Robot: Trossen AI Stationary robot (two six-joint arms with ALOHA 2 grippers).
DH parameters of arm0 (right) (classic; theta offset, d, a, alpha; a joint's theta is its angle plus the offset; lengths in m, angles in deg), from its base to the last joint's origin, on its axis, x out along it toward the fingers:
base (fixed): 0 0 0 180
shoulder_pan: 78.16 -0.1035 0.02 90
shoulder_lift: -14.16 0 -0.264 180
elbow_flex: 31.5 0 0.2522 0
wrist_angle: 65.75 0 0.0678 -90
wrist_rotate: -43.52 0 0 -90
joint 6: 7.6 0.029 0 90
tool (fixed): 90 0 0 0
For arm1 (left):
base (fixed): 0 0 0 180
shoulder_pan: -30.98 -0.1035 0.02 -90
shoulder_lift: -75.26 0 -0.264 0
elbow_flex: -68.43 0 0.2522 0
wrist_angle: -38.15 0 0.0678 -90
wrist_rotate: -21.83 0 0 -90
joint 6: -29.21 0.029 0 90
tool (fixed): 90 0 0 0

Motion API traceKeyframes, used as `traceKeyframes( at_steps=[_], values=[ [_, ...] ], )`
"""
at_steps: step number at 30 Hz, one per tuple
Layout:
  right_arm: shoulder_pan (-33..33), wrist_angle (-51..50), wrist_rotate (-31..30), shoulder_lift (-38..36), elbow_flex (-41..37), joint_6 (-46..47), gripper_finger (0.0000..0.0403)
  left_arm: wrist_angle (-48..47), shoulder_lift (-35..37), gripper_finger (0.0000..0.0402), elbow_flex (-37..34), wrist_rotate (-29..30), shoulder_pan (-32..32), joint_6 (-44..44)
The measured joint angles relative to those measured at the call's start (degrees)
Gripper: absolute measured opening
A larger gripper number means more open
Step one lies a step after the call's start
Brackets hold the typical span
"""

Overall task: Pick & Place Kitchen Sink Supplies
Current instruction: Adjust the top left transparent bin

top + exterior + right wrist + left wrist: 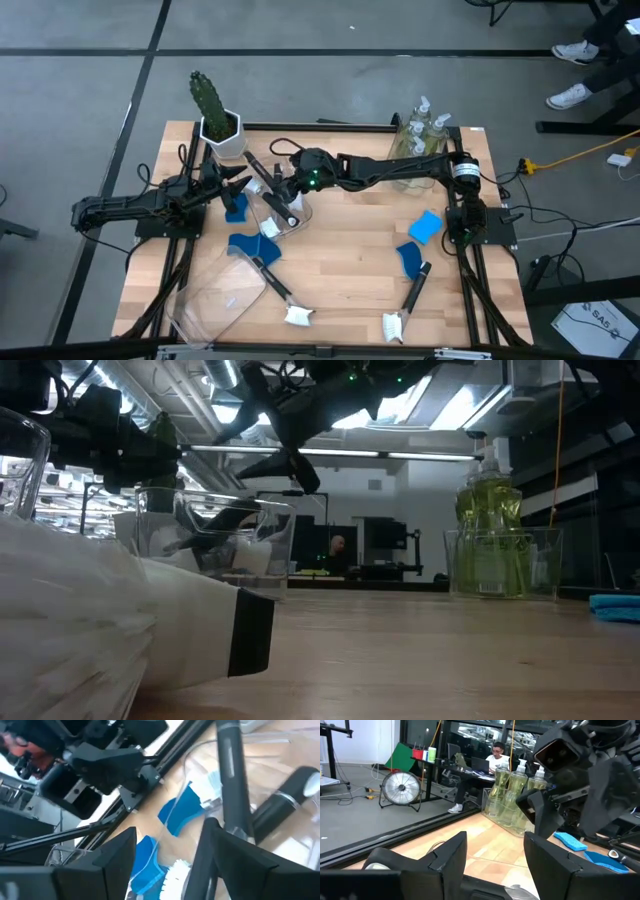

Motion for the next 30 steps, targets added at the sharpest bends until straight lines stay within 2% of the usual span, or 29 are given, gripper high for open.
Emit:
traceKeyframes(
  at_steps=[6, 12, 15, 22, 30],
  values=[
    [-1.9, 0.6, -0.1, 0.0, 0.0, -4.0, 0.0243, 0.0, 0.0, 0.019, 0.0, 0.0, 0.0, 0.0],
    [-5.4, 0.7, -0.1, -0.2, 0.0, -6.9, 0.0199, 0.0, 0.0, 0.0191, 0.0, 0.0, 0.0, 0.0],
    [-7.2, 0.9, -0.6, -0.4, 0.2, -8.5, 0.0156, 0.0, 0.0, 0.019, 0.0, 0.0, 0.0, 0.0],
    [-10.3, 0.8, -0.5, -0.5, 2.7, -16.8, 0.0016, 0.0, 0.0, 0.0191, 0.0, 0.0, 0.0, 0.0],
    [-11.2, -5.1, 3.6, -0.5, 2.9, -18.7, 0.0004, 0.0, 0.0, 0.019, 0.0, 0.0, 0.0, 0.0]
  ],
)
